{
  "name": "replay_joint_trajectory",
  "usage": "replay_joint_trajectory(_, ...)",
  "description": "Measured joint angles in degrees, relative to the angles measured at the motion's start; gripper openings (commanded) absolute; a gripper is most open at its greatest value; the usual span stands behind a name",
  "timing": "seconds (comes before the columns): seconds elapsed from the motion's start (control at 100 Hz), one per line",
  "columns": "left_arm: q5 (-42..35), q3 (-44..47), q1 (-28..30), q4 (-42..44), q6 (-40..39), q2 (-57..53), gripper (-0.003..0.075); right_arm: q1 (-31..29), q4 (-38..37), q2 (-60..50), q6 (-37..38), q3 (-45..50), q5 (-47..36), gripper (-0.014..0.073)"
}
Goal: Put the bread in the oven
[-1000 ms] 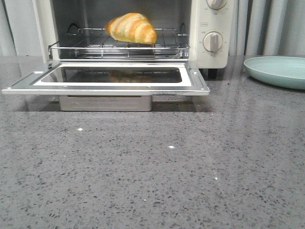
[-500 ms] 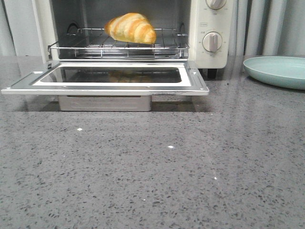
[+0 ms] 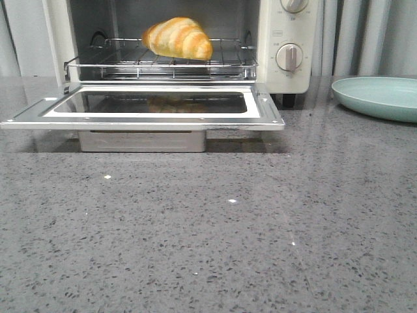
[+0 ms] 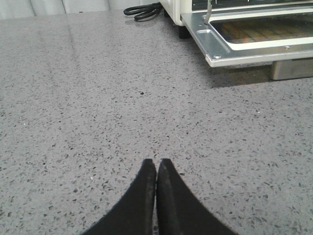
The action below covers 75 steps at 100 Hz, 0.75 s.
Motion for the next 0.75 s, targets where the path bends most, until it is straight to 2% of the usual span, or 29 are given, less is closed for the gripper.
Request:
replay_joint_trajectory(0.2, 0.0, 0.0, 0.0, 0.0, 0.0, 0.0, -0.0021, -0.45, 0.35, -4.77, -0.71, 0.0, 11.35, -0.0067)
replay_joint_trajectory(0.4, 0.0, 0.0, 0.0, 0.0, 0.0, 0.0, -0.0021, -0.45, 0.35, -4.87, -5.53, 0.0, 11.74, -0.0067)
replay_joint_trajectory(0.75, 0.0, 0.0, 0.0, 0.0, 0.0, 0.0, -0.0021, -0.45, 0.35, -4.87, -6.31, 0.0, 11.74, -0.0067)
